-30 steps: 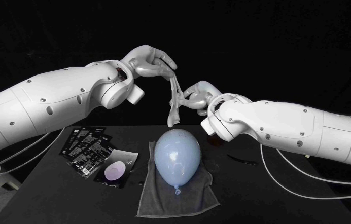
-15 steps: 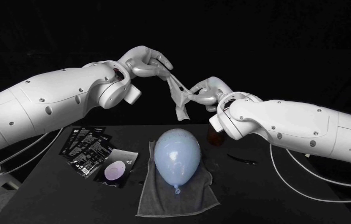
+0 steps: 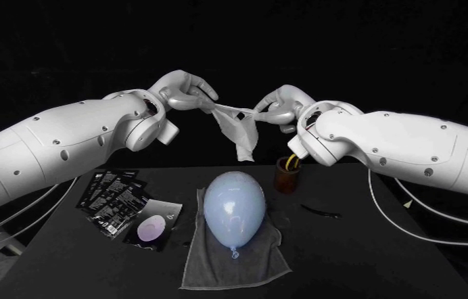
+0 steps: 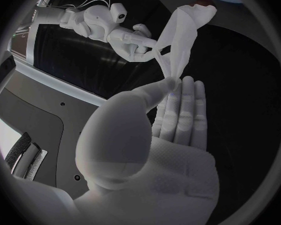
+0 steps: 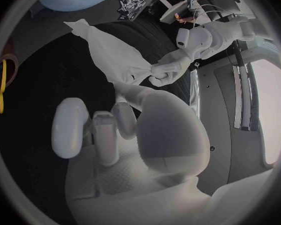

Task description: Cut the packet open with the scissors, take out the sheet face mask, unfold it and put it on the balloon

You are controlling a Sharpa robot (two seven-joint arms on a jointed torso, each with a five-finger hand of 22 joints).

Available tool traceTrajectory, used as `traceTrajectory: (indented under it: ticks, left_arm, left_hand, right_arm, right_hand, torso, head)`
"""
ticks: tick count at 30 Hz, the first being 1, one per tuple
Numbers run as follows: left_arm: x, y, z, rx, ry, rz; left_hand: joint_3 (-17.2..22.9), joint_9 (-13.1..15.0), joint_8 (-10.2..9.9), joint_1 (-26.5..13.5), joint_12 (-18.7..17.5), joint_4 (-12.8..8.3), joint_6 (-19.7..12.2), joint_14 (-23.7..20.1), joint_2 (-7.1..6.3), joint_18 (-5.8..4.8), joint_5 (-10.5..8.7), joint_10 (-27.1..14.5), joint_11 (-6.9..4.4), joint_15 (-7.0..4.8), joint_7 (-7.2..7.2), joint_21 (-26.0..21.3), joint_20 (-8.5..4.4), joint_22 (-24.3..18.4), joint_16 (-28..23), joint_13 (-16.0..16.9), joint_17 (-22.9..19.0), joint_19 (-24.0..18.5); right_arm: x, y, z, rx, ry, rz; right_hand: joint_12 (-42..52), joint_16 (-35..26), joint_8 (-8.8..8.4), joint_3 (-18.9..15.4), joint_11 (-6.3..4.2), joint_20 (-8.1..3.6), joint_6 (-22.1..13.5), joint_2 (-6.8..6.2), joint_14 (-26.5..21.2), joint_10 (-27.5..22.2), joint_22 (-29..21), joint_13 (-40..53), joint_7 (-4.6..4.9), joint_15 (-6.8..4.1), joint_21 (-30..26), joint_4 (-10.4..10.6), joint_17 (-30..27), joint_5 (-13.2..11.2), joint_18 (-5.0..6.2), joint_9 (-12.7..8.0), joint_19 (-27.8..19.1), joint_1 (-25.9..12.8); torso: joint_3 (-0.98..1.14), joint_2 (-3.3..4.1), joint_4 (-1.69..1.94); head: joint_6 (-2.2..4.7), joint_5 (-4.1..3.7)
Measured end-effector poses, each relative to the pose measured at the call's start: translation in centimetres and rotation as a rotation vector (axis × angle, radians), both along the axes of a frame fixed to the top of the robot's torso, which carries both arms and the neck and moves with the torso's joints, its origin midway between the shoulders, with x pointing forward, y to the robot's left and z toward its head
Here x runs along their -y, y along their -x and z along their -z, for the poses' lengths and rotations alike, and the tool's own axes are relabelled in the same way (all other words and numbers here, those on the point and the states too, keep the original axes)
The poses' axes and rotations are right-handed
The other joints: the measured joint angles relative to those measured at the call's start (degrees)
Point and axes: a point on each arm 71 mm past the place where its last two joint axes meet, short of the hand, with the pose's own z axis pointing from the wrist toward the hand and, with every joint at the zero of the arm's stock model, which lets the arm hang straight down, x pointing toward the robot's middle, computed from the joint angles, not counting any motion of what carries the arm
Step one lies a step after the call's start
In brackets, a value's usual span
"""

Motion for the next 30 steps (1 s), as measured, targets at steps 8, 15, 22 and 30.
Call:
traceTrajectory:
  ticks: [8, 15, 22, 30]
  left_arm:
    - [-0.2, -0.3, 0.2, 0.018, -0.017, -0.009]
    - [-0.2, -0.5, 0.2, 0.034, -0.023, -0.014]
    - [-0.3, -0.8, 0.1, 0.055, -0.026, -0.019]
    - [-0.6, -1.1, -0.3, 0.097, -0.048, -0.015]
  left_hand:
    - [0.0, 0.0, 0.0, 0.0, 0.0, 0.0, 0.0, 0.2, 0.0, -0.03, 0.2, 0.0, -0.01, -0.06, 0.0, 0.0, 0.0, 0.0, 0.0, 0.0, 0.0, 0.0]
    - [0.0, -0.1, 0.0, 0.0, 0.0, 0.0, 0.0, 0.2, 0.0, -0.06, 0.2, 0.0, -0.03, -0.06, 0.0, 0.0, 0.0, -0.1, -0.3, 0.0, 0.0, 0.0]
    - [0.0, -0.1, 0.0, 0.0, -0.1, 0.0, 0.0, 0.2, 0.0, -0.06, 0.2, 0.0, -0.03, -0.05, 0.0, 0.0, 0.0, -0.1, -0.3, 0.0, 0.0, 0.0]
    - [0.0, -0.1, 0.0, 0.2, -0.1, 0.0, 0.0, 0.2, -0.23, 0.24, 0.17, 0.0, -0.03, -0.04, 0.0, 0.0, 0.0, -0.1, -0.3, 0.0, 0.1, 0.0]
  right_arm:
    - [-1.3, -1.0, -2.0, 0.03, 0.289, -0.143]
    - [-3.0, -1.0, -3.0, 0.102, 0.572, -0.229]
    - [-3.7, -1.0, -3.9, 0.21, 0.821, -0.22]
    - [-3.5, -1.2, -5.0, 0.33, 0.932, -0.145]
  right_hand:
    - [-0.3, -0.1, 0.34, 0.1, 0.0, 0.0, -0.1, 0.0, 0.0, 0.0, 0.0, -0.3, 0.1, 0.01, 1.7, -0.4, 0.0, 0.0, -0.01, 0.0, 0.0, 0.0]
    - [0.0, 0.2, 0.42, 0.0, -0.01, 0.0, 0.2, -0.08, 0.0, 0.0, 0.0, 0.0, -0.14, 0.01, 3.4, -0.5, 0.0, -0.1, -0.82, 0.0, 0.0, -0.1]
    - [0.2, 0.2, 0.42, 0.0, -0.15, 0.01, 0.3, -0.17, 0.0, 0.3, 0.0, 0.0, -0.13, 0.01, 4.7, -0.7, 0.0, -0.2, -0.82, 0.0, 0.0, -0.2]
    - [0.7, 0.2, 0.44, 0.2, -0.35, -0.13, 0.5, -0.39, 0.0, 0.7, 0.0, -0.1, -0.34, 0.01, 5.5, -0.8, 0.0, -0.2, -0.82, 0.0, 0.1, -0.4]
  torso:
    - [-0.07, 0.01, 0.05]
    - [-0.09, 0.01, 0.08]
    - [-0.1, 0.01, 0.07]
    - [-0.1, 0.03, 0.1]
  head:
    - [0.07, -0.22]
    - [0.13, -0.31]
    - [0.34, -0.53]
    - [0.38, -0.66]
